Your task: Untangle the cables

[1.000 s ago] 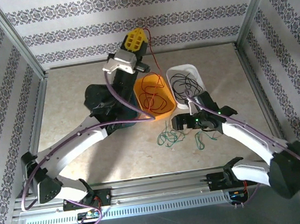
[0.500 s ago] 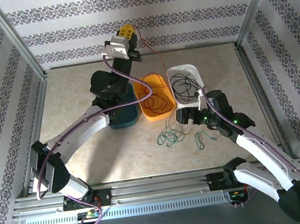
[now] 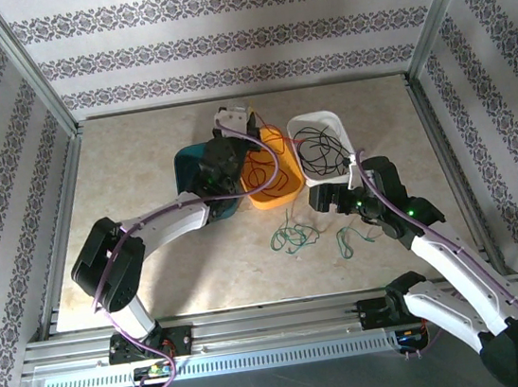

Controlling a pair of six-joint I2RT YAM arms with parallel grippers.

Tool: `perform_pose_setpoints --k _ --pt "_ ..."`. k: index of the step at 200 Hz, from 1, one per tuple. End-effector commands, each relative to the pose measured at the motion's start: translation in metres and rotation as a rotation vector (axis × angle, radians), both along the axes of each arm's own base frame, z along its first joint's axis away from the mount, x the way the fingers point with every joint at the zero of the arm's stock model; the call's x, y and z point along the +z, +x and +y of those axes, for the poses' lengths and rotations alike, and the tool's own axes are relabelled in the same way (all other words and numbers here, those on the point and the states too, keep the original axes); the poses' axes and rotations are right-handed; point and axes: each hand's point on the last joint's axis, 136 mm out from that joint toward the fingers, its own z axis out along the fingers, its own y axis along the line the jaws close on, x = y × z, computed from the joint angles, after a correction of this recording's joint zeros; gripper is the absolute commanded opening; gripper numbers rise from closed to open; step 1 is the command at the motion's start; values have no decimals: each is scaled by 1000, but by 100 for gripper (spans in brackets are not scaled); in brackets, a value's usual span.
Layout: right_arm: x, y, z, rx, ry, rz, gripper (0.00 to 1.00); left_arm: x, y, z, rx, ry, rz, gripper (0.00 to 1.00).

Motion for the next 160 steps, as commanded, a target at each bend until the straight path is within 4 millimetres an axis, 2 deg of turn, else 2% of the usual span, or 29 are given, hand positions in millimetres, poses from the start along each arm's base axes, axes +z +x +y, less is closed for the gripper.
perform_pose_setpoints --k 1,27,47,65,103,128,160 --pt "-3 0 -6 -17 -17 -1 98 -13 -1 14 51 -89 80 0" --pt "-2 0 -10 -30 -32 -10 98 -32 -10 23 105 -51 148 0" --pt "-2 -1 -16 -58 -43 -13 98 -42 -19 48 207 -28 196 0" --pt "-2 -1 -21 -84 -57 -20 98 -42 -29 70 291 7 203 0" --pt "2 1 -19 -84 -39 -26 98 -39 -37 94 379 139 217 0" --pt "3 3 -16 -77 -34 -18 98 -47 -28 80 331 229 246 0" --pt "5 3 -16 -74 -33 -20 98 -78 -6 48 244 341 329 0"
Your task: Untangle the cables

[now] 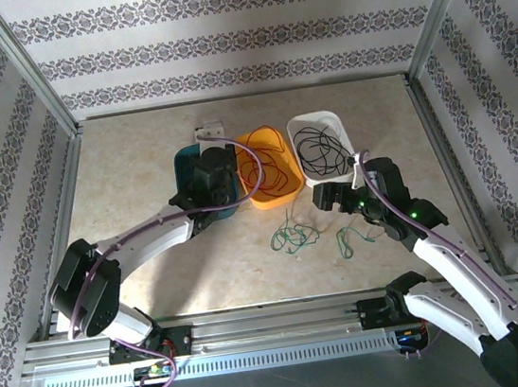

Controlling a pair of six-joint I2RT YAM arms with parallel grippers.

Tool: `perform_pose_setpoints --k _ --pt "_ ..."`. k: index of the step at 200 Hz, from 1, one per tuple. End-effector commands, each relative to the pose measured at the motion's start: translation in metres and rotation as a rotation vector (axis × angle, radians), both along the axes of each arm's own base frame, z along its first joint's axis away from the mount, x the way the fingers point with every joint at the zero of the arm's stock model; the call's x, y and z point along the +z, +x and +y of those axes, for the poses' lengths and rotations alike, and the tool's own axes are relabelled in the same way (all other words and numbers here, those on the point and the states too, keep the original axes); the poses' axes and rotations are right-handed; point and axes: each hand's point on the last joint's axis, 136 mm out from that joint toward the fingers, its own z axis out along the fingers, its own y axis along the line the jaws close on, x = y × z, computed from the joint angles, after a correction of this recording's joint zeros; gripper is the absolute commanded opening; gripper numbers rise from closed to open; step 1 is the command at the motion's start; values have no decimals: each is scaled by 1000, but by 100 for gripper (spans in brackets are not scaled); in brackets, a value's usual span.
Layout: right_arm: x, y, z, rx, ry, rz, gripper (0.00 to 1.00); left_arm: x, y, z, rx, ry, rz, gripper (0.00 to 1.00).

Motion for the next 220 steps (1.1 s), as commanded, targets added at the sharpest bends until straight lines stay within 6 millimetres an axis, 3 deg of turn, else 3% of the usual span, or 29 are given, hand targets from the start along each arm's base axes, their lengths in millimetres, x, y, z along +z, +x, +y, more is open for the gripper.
perform_pose_setpoints --k 1,50,82,121,138,144,162,180,220 --pt "5 2 -4 -19 0 -9 98 -30 12 -22 -70 120 111 0" --pt "4 -3 -8 -27 -11 -6 98 -41 40 -74 -228 56 102 0" --pt "3 -4 -8 -24 -16 -3 98 -66 60 -97 -253 27 163 0" --pt "1 -7 -10 -20 -27 7 98 -89 75 -93 -165 70 246 2" --pt "-1 -8 -11 -24 -37 12 98 -93 74 -89 -139 69 261 10" --pt "-1 -9 -12 -24 -40 14 98 -93 73 -88 -136 60 263 19" --pt "-5 -9 -13 -24 -50 25 98 -87 70 -90 -154 16 248 39" --pt "-6 -9 -12 -20 -54 32 98 -67 67 -98 -194 -34 203 52" --pt "-7 -7 -13 -28 -61 37 98 -20 61 -108 -271 -95 138 67"
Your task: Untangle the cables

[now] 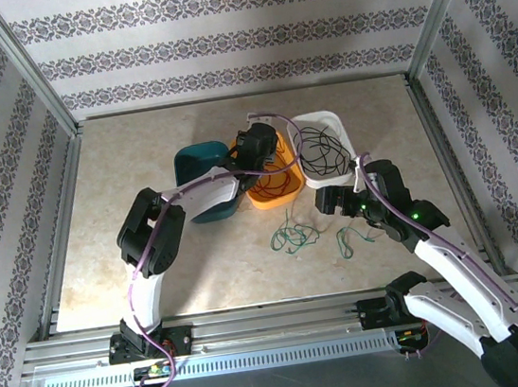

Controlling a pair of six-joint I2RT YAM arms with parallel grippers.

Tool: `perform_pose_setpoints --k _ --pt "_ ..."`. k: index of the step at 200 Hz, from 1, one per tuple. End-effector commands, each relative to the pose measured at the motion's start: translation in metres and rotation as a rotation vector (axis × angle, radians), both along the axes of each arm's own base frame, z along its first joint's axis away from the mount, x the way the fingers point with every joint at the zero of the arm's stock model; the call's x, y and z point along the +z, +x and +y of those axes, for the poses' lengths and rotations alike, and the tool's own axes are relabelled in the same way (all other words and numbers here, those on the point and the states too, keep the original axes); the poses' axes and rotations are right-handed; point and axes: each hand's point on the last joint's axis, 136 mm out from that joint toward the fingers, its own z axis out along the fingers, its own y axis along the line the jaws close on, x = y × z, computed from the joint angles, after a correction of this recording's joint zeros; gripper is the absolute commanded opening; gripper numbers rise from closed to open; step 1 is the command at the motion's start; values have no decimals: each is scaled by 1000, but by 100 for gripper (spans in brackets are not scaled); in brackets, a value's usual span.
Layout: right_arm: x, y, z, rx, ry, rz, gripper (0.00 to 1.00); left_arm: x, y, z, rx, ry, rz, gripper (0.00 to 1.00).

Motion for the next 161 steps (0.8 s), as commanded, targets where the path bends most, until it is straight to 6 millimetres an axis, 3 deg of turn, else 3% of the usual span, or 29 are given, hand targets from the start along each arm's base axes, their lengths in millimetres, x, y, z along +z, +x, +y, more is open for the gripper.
perform_pose_setpoints --k 1,10,32,68,95,134,155,161 --pt "3 2 -6 -16 -28 -10 98 63 -7 -9 -50 -107 -92 67" --pt "3 2 -6 -15 -26 -10 98 71 -9 -11 -70 -117 -92 75" --pt "5 2 -6 -17 -23 -14 98 80 -16 -15 -104 -135 -57 82" --pt "6 1 -4 4 -26 -17 98 95 -35 -18 -168 -197 -43 84" --pt "1 -3 12 102 -18 14 98 86 -60 -15 -225 -191 -6 86" --pt "-10 -10 52 281 -85 47 98 59 -91 28 -85 -252 52 85" --pt "-11 -1 71 316 -149 42 98 53 -107 68 81 -305 39 85" --pt "-9 5 76 315 -160 40 94 54 -111 82 137 -317 23 84"
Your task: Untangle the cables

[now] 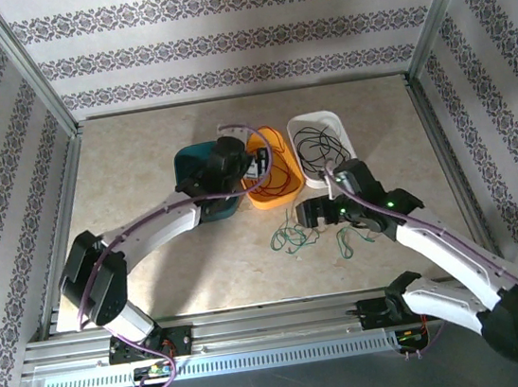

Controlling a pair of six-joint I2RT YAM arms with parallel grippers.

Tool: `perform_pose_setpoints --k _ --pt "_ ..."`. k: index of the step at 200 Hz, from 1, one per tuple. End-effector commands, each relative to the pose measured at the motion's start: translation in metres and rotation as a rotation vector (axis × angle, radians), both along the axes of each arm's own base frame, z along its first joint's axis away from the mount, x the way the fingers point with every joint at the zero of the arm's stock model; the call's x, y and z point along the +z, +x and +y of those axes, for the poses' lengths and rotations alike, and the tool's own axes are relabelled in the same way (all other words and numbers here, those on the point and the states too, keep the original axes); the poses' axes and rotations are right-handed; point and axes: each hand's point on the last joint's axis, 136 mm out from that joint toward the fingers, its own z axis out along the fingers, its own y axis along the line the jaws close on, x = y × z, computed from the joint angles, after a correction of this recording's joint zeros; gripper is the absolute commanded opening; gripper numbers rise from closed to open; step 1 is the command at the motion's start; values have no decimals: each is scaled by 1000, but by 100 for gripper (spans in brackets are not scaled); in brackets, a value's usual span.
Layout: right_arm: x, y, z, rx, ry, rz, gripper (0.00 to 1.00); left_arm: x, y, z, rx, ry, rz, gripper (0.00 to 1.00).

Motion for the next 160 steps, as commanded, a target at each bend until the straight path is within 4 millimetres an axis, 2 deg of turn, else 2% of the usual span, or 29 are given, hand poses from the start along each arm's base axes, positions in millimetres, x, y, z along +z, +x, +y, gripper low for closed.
perform_pose_setpoints --k 1,20,37,55,76,110,143,160 --pt "15 18 18 36 -51 -64 93 10 -15 46 227 -97 -19 84" --pt "14 39 33 38 -104 -54 74 15 -32 95 431 -73 -54 84" --pt "8 67 40 6 -145 -3 67 24 -47 134 579 -34 -86 84" --pt "0 98 57 10 -115 70 61 29 -57 157 641 -7 -102 84" --pt "-15 137 79 3 -44 169 57 28 -63 167 655 -6 -96 84" --pt "-37 188 110 22 -39 215 57 20 -64 167 646 -3 -72 84" --pt "-63 215 126 37 -77 255 57 16 -63 166 633 9 -65 84" --pt "-76 225 125 26 -123 270 57 13 -63 166 631 22 -57 84"
